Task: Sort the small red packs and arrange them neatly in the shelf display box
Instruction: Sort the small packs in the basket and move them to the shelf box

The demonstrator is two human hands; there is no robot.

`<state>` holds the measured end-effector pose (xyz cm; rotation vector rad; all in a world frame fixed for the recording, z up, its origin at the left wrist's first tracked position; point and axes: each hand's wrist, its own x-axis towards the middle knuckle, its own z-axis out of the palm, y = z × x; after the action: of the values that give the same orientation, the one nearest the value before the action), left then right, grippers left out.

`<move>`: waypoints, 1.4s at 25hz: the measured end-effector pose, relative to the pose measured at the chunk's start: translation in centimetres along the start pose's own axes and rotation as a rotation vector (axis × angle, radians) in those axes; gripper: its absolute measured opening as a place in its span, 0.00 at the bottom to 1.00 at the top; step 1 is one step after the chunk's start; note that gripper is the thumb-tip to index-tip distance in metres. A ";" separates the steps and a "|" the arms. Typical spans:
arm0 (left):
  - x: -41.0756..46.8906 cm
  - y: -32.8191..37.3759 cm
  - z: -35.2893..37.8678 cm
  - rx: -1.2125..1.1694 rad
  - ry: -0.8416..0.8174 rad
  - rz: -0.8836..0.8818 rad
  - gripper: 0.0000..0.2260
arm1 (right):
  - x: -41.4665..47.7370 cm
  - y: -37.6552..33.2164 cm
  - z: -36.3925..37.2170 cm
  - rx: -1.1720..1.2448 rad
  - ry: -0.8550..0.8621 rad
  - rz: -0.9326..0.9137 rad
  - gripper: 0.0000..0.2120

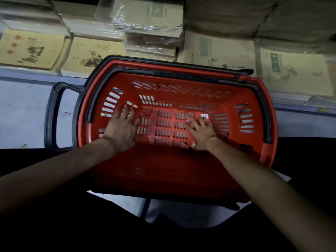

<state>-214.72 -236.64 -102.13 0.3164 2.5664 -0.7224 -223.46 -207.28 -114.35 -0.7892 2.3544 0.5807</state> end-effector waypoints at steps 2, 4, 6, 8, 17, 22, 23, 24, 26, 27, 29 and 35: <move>0.5 -0.3 0.1 -0.014 -0.022 -0.014 0.34 | -0.6 0.8 1.2 0.025 0.051 -0.046 0.48; 0.8 -0.4 0.2 0.018 -0.043 -0.009 0.34 | -1.4 1.5 1.5 0.054 0.085 -0.115 0.40; 0.8 -0.2 0.4 0.068 -0.065 0.013 0.34 | -1.8 1.7 1.5 0.073 0.076 -0.176 0.37; 0.6 0.0 0.5 0.097 -0.082 0.024 0.34 | -1.7 1.5 1.5 0.068 0.130 -0.162 0.40; -0.1 0.4 0.6 0.099 -0.104 0.038 0.34 | -1.9 2.4 0.9 0.026 -0.044 -0.245 0.49; 0.6 0.1 0.3 0.086 -0.083 0.049 0.32 | -2.2 -0.3 0.8 -0.034 -0.068 -0.344 0.39; 0.6 0.1 0.1 0.084 -0.084 0.054 0.32 | -2.2 -0.7 0.7 -0.035 -0.064 -0.354 0.38; 0.7 0.1 0.0 0.084 -0.082 0.058 0.32 | -2.0 -0.8 0.8 -0.011 -0.065 -0.349 0.36; 1.0 -0.1 0.0 0.079 -0.081 0.058 0.33 | -1.6 -0.8 1.1 0.080 -0.119 -0.295 0.28; 1.1 -0.1 0.0 0.076 -0.084 0.060 0.33 | -1.5 -0.8 1.2 0.123 -0.141 -0.254 0.24; 1.3 -0.1 0.1 0.069 -0.084 0.062 0.33 | -1.4 -0.9 1.6 0.222 -0.133 -0.187 0.25; 1.3 0.2 0.4 0.054 -0.083 0.065 0.32 | -1.4 -1.0 4.1 0.444 -0.195 0.032 0.33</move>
<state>-215.68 -236.60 -103.19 0.3775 2.4502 -0.7663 -220.28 -205.16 -116.67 -0.4701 2.1998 0.1256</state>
